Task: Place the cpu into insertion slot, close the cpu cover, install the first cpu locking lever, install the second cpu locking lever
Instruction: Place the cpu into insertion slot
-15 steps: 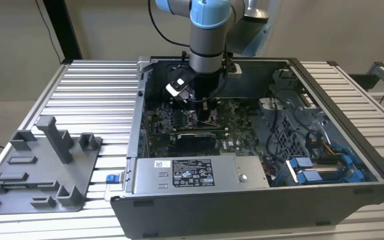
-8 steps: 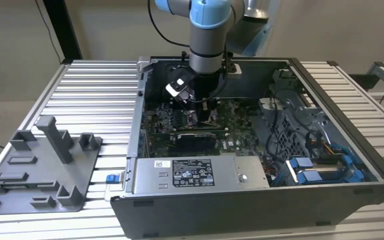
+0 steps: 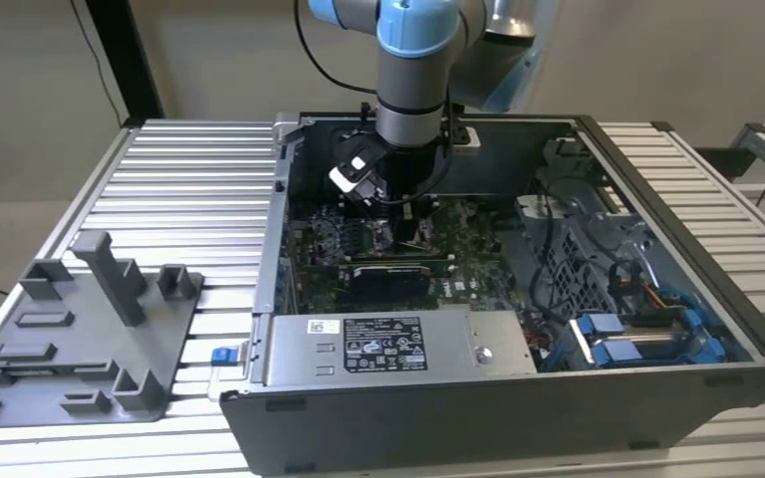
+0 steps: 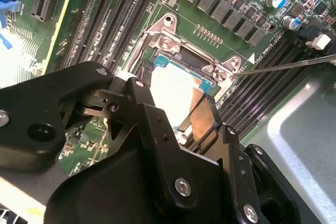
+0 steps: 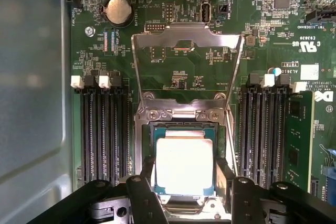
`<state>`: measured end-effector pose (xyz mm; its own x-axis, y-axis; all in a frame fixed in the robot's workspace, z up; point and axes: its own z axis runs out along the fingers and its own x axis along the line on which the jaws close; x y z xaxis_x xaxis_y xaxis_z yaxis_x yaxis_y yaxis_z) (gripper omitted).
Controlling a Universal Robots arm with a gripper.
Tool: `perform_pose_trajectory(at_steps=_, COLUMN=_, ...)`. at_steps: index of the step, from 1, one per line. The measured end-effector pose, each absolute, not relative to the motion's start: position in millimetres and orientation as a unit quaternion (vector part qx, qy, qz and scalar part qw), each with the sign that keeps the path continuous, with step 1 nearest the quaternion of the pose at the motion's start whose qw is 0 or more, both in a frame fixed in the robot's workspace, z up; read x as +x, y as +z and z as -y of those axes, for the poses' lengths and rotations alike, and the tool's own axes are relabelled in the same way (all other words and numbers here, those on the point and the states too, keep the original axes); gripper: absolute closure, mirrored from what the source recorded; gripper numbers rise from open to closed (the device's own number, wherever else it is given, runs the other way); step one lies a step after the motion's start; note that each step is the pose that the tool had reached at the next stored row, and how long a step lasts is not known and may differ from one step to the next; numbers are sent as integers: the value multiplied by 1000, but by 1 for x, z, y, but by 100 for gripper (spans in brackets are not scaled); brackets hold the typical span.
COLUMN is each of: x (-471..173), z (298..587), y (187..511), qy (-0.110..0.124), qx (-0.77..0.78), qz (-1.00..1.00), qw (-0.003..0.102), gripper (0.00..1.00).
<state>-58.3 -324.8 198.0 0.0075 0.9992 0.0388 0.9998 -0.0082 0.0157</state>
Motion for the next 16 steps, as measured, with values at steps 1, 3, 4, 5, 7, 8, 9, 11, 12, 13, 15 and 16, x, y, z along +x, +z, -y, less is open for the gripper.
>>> perform_pose_trajectory(at_steps=1, x=-58, z=324, y=198, qy=-19, qx=-709, qz=705, qw=8, gripper=100)
perform_pose_trajectory(at_steps=3, x=-58, z=324, y=198, qy=-19, qx=-708, qz=706, qw=8, gripper=100)
perform_pose_trajectory(at_steps=4, x=-58, z=324, y=198, qy=-19, qx=-708, qz=706, qw=8, gripper=100)
perform_pose_trajectory(at_steps=5, x=-58, z=324, y=198, qy=-19, qx=-708, qz=706, qw=8, gripper=100)
perform_pose_trajectory(at_steps=7, x=-57, z=324, y=198, qy=-19, qx=-707, qz=707, qw=8, gripper=100)
perform_pose_trajectory(at_steps=8, x=-57, z=324, y=198, qy=-19, qx=-707, qz=707, qw=8, gripper=100)
perform_pose_trajectory(at_steps=9, x=-57, z=324, y=198, qy=-19, qx=-707, qz=707, qw=8, gripper=100)
perform_pose_trajectory(at_steps=11, x=-57, z=324, y=197, qy=-19, qx=-707, qz=707, qw=8, gripper=100)
perform_pose_trajectory(at_steps=12, x=-57, z=324, y=197, qy=-19, qx=-707, qz=707, qw=8, gripper=100)
perform_pose_trajectory(at_steps=13, x=-57, z=324, y=196, qy=-19, qx=-707, qz=707, qw=8, gripper=100)
perform_pose_trajectory(at_steps=15, x=-57, z=325, y=195, qy=-19, qx=-707, qz=707, qw=8, gripper=100)
perform_pose_trajectory(at_steps=16, x=-57, z=325, y=194, qy=-19, qx=-707, qz=707, qw=8, gripper=100)
